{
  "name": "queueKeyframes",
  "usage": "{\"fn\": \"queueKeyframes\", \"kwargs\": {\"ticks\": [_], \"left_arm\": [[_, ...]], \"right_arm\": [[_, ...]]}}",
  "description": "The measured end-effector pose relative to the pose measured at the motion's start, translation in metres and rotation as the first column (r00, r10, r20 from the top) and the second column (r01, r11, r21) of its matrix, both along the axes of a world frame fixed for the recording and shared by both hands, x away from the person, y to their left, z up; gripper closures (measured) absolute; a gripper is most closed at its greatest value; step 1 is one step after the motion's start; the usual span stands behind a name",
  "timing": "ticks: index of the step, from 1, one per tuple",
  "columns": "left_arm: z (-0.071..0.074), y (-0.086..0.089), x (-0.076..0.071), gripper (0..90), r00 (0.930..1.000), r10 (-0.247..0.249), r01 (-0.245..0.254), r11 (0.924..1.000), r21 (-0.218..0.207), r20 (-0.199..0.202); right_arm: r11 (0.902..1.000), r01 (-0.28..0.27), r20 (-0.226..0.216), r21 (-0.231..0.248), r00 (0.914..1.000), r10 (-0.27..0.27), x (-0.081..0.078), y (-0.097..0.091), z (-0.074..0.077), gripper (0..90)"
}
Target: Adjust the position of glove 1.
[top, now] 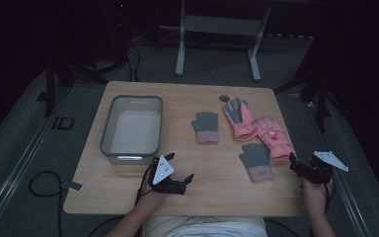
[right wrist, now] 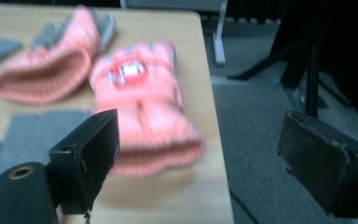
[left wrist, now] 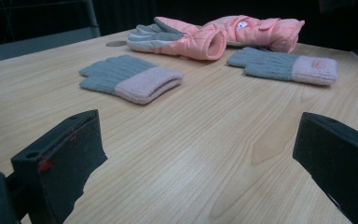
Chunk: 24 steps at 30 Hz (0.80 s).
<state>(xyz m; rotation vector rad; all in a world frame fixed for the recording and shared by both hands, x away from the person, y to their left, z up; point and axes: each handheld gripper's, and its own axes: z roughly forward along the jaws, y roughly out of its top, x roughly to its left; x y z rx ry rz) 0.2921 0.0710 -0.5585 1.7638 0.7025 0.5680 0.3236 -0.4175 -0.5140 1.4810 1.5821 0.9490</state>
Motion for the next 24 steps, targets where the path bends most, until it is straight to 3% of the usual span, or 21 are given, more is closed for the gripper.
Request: {"fn": "queueKeyframes", "kwargs": {"ticks": [2, 3, 6, 10, 17, 20, 24], "left_arm": [[0.0, 0.0, 0.0, 1.3, 1.0, 0.0, 0.0, 1.0, 0.0, 0.0], [0.0, 0.0, 0.0, 1.3, 1.0, 0.0, 0.0, 1.0, 0.001, 0.001], [0.0, 0.0, 0.0, 1.3, 1.0, -0.002, 0.002, 1.0, 0.001, 0.003], [0.0, 0.0, 0.0, 1.2, 1.0, -0.001, 0.001, 1.0, 0.0, 0.002], [0.0, 0.0, 0.0, 1.3, 1.0, -0.002, 0.002, 1.0, 0.001, 0.003], [0.0, 0.0, 0.0, 1.3, 1.0, -0.002, 0.002, 1.0, 0.003, 0.001], [0.0, 0.0, 0.0, 1.3, 1.0, -0.004, 0.004, 1.0, 0.006, 0.005]], "right_arm": [[1.0, -0.003, 0.009, -0.004, 1.0, 0.003, 0.0, 0.001, 0.004, 12.7], [0.9998, -0.01, 0.031, -0.015, 0.9995, 0.01, 0.002, 0.004, 0.016, 12.7], [0.9997, -0.016, 0.058, -0.021, 0.9982, 0.017, 0.005, 0.007, 0.031, 12.5], [0.9995, -0.03, 0.075, -0.013, 0.9967, 0.031, 0.012, 0.012, 0.048, 11.9], [0.9981, -0.041, 0.122, -0.047, 0.9915, 0.047, 0.022, 0.026, 0.076, 12.9], [0.9971, -0.056, 0.113, -0.052, 0.9917, 0.061, 0.03, 0.033, 0.087, 13.1], [0.993, -0.084, 0.039, -0.083, 0.9954, 0.088, 0.042, 0.045, 0.1, 13.4]]}}
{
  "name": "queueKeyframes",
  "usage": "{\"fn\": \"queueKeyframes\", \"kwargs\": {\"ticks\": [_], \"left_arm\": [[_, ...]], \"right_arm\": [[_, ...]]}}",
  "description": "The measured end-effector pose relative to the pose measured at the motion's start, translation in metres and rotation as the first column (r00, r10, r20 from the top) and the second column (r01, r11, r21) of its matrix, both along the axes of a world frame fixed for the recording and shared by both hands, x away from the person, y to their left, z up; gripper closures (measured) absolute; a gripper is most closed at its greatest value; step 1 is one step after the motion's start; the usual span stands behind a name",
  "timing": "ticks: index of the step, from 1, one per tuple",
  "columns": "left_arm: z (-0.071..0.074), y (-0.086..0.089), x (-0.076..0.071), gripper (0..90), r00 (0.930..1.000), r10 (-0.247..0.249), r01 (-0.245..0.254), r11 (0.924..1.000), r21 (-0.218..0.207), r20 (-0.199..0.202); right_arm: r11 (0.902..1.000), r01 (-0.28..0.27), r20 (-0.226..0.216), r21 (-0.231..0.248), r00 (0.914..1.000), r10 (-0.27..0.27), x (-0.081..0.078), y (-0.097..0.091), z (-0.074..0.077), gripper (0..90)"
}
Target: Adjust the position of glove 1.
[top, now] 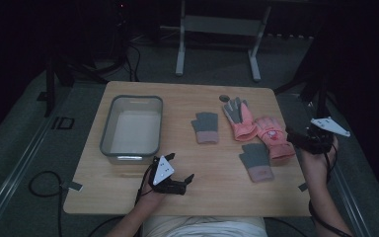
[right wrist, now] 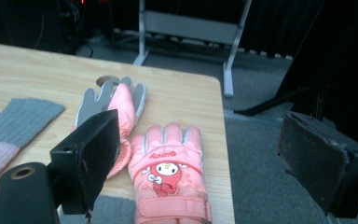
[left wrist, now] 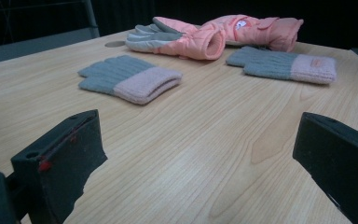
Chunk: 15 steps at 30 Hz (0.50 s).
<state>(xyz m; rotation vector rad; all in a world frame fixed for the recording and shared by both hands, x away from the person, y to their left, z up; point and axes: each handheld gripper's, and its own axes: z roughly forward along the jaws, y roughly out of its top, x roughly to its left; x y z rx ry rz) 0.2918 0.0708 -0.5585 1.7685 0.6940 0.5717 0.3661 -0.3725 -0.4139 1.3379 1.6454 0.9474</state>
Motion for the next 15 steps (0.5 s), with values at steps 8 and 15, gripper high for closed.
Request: {"fn": "queueKeyframes", "kwargs": {"ticks": [8, 15], "left_arm": [[0.0, 0.0, 0.0, 1.3, 1.0, -0.007, 0.007, 1.0, -0.001, 0.0], [0.0, 0.0, -0.001, 1.2, 0.9999, -0.01, 0.01, 0.9999, 0.0, -0.001]], "right_arm": [[0.9935, -0.065, -0.016, 0.094, 0.9977, 0.067, 0.012, 0.021, 0.017, 13.6], [0.987, -0.143, 0.02, 0.074, 0.9897, 0.142, 0.018, 0.049, 0.024, 11.3]]}}
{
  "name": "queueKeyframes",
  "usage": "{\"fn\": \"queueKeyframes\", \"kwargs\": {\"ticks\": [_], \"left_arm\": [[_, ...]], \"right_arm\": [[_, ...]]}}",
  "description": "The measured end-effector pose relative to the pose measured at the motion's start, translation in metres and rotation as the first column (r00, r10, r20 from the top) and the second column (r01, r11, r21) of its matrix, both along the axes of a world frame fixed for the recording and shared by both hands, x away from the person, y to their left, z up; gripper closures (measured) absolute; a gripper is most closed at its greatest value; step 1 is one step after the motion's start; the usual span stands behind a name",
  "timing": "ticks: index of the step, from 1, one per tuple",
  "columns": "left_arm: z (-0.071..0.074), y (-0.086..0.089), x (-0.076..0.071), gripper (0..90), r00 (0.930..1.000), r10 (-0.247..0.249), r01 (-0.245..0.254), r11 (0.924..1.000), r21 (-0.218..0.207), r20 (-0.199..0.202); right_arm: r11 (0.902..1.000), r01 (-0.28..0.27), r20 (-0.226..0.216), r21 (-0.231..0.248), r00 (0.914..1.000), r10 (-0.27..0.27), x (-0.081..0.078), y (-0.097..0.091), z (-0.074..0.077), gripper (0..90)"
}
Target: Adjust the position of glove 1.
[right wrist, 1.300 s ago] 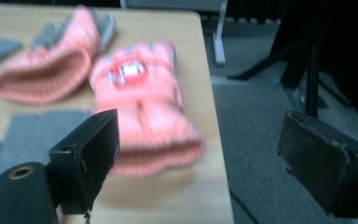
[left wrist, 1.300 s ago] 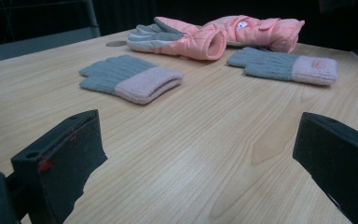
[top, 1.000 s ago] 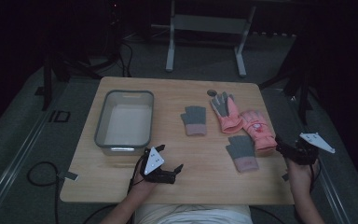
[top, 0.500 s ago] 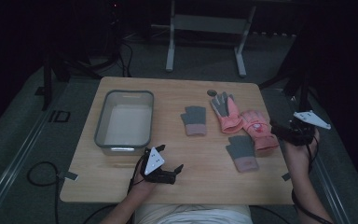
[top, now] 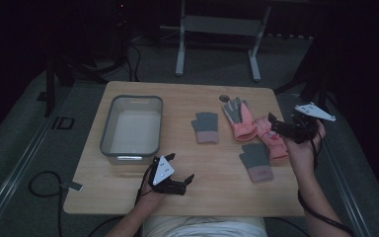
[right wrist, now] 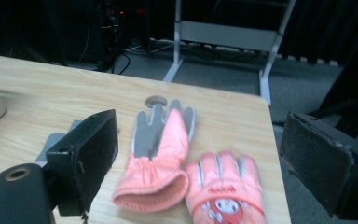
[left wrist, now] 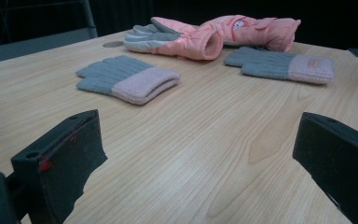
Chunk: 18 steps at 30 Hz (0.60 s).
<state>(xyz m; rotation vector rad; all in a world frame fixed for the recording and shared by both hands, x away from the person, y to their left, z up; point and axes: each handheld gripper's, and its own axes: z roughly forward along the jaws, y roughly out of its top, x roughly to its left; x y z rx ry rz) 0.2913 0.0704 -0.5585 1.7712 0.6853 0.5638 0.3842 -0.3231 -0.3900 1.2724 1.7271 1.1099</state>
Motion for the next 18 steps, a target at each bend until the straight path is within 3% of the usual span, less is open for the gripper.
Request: {"fn": "queueKeyframes", "kwargs": {"ticks": [3, 5, 6, 9, 17, 18], "left_arm": [[0.0, -0.001, 0.0, 1.3, 1.0, -0.001, 0.001, 1.0, 0.0, 0.0], [0.0, -0.001, 0.0, 1.3, 1.0, -0.001, 0.001, 1.0, 0.0, 0.001], [0.0, 0.0, 0.0, 1.3, 1.0, -0.003, 0.003, 1.0, -0.001, 0.0], [0.0, 0.0, 0.0, 1.3, 1.0, -0.001, 0.001, 1.0, -0.004, -0.002], [0.0, 0.0, 0.0, 1.3, 1.0, -0.002, 0.002, 1.0, -0.009, -0.006], [0.0, 0.0, 0.0, 1.3, 1.0, -0.002, 0.002, 0.9999, -0.013, -0.007]], "right_arm": [[0.9962, -0.087, -0.017, 0.003, 0.996, 0.088, 0.008, 0.02, 0.003, 12.5], [0.9962, -0.087, -0.017, 0.003, 0.996, 0.088, 0.008, 0.02, 0.003, 12.5], [0.9917, -0.129, -0.023, -0.002, 0.9914, 0.128, 0.014, 0.034, 0.003, 14.3], [0.9882, -0.153, -0.029, -0.006, 0.9878, 0.153, 0.019, 0.049, 0.0, 17.0], [0.9804, -0.197, -0.098, 0.004, 0.9756, 0.196, 0.036, 0.085, -0.012, 18.7], [0.9753, -0.221, -0.111, 0.003, 0.9692, 0.22, 0.041, 0.095, -0.016, 18.9]]}}
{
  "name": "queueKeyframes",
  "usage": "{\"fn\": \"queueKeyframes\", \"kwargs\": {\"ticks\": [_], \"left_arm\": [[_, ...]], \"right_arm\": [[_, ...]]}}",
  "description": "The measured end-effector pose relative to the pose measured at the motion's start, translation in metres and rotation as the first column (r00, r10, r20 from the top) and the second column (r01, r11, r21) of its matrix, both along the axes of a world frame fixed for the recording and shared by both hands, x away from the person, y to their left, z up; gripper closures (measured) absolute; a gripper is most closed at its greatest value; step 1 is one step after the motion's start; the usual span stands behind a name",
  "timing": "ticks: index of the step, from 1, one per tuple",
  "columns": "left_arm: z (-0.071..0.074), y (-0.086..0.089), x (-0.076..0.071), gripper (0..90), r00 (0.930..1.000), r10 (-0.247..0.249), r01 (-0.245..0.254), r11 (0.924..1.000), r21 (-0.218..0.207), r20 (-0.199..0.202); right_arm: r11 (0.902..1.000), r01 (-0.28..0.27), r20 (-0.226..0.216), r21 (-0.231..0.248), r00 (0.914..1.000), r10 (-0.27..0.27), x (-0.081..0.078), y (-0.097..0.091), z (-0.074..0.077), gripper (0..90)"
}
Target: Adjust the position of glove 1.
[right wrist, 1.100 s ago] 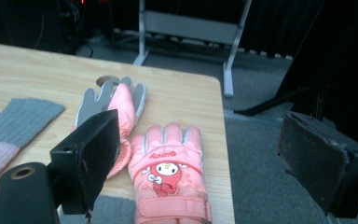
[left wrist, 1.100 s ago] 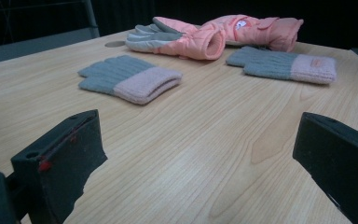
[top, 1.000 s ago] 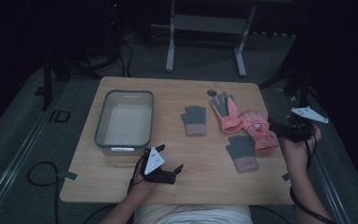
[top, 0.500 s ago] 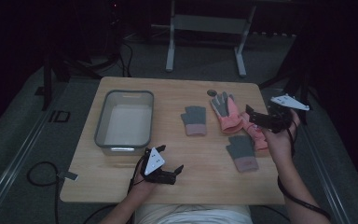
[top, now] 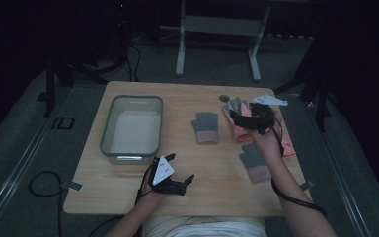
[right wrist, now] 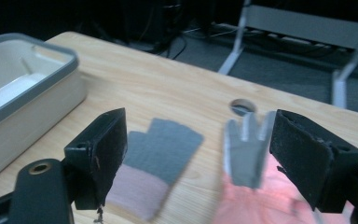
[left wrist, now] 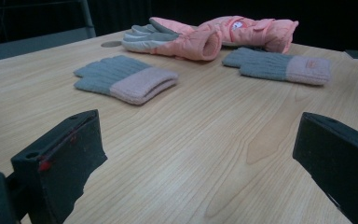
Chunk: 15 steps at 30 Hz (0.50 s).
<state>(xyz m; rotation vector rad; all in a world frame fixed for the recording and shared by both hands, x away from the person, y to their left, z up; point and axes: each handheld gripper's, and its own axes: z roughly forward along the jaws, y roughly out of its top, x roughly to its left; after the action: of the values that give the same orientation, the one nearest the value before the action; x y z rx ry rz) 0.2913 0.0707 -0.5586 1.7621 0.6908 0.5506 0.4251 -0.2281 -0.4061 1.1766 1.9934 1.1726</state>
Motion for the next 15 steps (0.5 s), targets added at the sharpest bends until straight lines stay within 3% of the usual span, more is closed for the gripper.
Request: {"fn": "queueKeyframes", "kwargs": {"ticks": [7, 15], "left_arm": [[0.0, 0.0, 0.0, 1.3, 1.0, -0.004, 0.004, 1.0, 0.0, -0.002], [0.0, 0.0, 0.0, 1.3, 1.0, -0.008, 0.008, 1.0, -0.001, -0.001]], "right_arm": [[0.9963, -0.082, -0.008, -0.028, 0.9966, 0.082, 0.016, 0.031, -0.017, 26.7], [0.9901, -0.133, -0.077, -0.046, 0.9887, 0.129, 0.037, 0.057, -0.045, 32.0]]}}
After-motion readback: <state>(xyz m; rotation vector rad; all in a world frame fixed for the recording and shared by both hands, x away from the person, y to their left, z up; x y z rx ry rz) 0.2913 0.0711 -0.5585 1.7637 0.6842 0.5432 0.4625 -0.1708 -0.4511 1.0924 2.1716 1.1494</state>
